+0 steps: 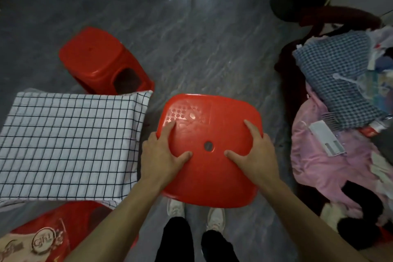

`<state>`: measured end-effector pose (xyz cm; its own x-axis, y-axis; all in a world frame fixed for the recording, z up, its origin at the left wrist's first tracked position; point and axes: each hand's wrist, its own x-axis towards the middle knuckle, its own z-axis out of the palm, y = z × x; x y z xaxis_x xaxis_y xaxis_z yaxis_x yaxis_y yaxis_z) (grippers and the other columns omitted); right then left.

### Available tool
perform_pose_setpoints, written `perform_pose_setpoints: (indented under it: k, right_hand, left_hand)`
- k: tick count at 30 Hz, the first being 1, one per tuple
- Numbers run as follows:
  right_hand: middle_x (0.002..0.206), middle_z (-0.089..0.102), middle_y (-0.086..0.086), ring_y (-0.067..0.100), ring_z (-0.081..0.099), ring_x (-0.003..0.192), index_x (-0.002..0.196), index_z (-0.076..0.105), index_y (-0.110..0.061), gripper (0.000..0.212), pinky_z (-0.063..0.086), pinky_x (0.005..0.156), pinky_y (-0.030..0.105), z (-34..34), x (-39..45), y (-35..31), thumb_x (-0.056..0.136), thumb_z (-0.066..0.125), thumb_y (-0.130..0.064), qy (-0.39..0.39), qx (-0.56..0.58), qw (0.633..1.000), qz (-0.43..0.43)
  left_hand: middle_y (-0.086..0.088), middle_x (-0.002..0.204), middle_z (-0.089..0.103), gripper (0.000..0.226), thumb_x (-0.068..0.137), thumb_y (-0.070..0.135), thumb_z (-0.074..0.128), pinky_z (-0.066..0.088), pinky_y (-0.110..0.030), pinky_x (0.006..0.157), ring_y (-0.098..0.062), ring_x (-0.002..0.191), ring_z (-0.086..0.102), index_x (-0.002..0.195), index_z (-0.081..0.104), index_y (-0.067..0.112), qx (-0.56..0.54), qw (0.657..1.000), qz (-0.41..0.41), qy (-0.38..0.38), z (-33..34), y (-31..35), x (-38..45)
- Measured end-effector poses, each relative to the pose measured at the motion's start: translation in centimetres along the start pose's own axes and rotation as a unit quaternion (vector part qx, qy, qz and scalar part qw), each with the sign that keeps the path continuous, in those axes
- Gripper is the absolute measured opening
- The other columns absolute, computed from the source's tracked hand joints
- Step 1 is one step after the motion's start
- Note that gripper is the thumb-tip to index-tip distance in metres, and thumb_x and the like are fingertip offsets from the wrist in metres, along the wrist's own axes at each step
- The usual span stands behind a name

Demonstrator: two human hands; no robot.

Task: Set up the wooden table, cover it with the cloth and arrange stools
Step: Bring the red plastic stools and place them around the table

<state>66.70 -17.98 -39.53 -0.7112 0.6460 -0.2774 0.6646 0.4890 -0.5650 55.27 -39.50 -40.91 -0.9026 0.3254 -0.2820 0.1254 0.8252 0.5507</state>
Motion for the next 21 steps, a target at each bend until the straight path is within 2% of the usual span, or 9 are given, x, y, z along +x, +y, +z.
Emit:
perform_pose_setpoints:
  k: [5, 11, 14, 18, 21]
  right_hand:
    - [0.133, 0.045, 0.012, 0.033, 0.049, 0.122, 0.148, 0.027, -0.046, 0.104, 0.043, 0.105, 0.048, 7.1, 5.1, 0.6, 0.062, 0.085, -0.051, -0.004, -0.01, 1.0, 0.008]
    - [0.139, 0.043, 0.012, 0.031, 0.043, 0.128, 0.15, 0.027, -0.043, 0.102, 0.04, 0.107, 0.045, 14.8, 9.3, 3.2, 0.065, 0.083, -0.052, 0.0, -0.016, 1.0, 0.012]
    - [0.14, 0.046, 0.012, 0.03, 0.047, 0.126, 0.149, 0.026, -0.045, 0.104, 0.042, 0.106, 0.043, 18.3, 11.5, 4.7, 0.062, 0.083, -0.055, -0.005, -0.016, 1.0, 0.018]
    - [0.138, 0.047, 0.011, 0.03, 0.049, 0.124, 0.148, 0.025, -0.047, 0.106, 0.044, 0.105, 0.046, 22.4, 13.5, 5.7, 0.059, 0.082, -0.057, -0.018, -0.004, 1.0, 0.024]
    - [0.139, 0.042, 0.011, 0.029, 0.046, 0.126, 0.149, 0.026, -0.045, 0.105, 0.043, 0.106, 0.045, 24.9, 14.1, 5.7, 0.061, 0.084, -0.053, -0.021, 0.011, 0.999, 0.026]
  left_hand:
    - [-0.005, 0.119, 0.055, 0.098, 0.059, 0.066, 0.074, 0.049, -0.045, 0.095, -0.027, 0.109, 0.054, 0.144, 0.025, 0.051, -0.003, 1.0, 0.0, -0.023, 3.6, -5.3, 6.8]
    - [-0.003, 0.117, 0.052, 0.097, 0.061, 0.06, 0.078, 0.05, -0.048, 0.093, -0.026, 0.108, 0.052, 0.141, 0.025, 0.054, -0.004, 0.999, 0.003, -0.041, 8.3, -10.3, 13.3]
    - [-0.003, 0.118, 0.051, 0.096, 0.063, 0.056, 0.08, 0.049, -0.047, 0.095, -0.026, 0.11, 0.051, 0.142, 0.024, 0.054, -0.001, 0.998, 0.006, -0.057, 10.4, -12.5, 15.3]
    - [-0.004, 0.127, 0.05, 0.101, 0.062, 0.055, 0.083, 0.047, -0.047, 0.099, -0.025, 0.115, 0.051, 0.144, 0.023, 0.052, 0.001, 0.998, 0.0, -0.067, 12.1, -15.5, 17.3]
    - [-0.004, 0.133, 0.048, 0.112, 0.053, 0.056, 0.087, 0.045, -0.046, 0.1, -0.023, 0.118, 0.049, 0.146, 0.025, 0.049, -0.007, 0.996, -0.013, -0.083, 12.7, -17.2, 18.4]
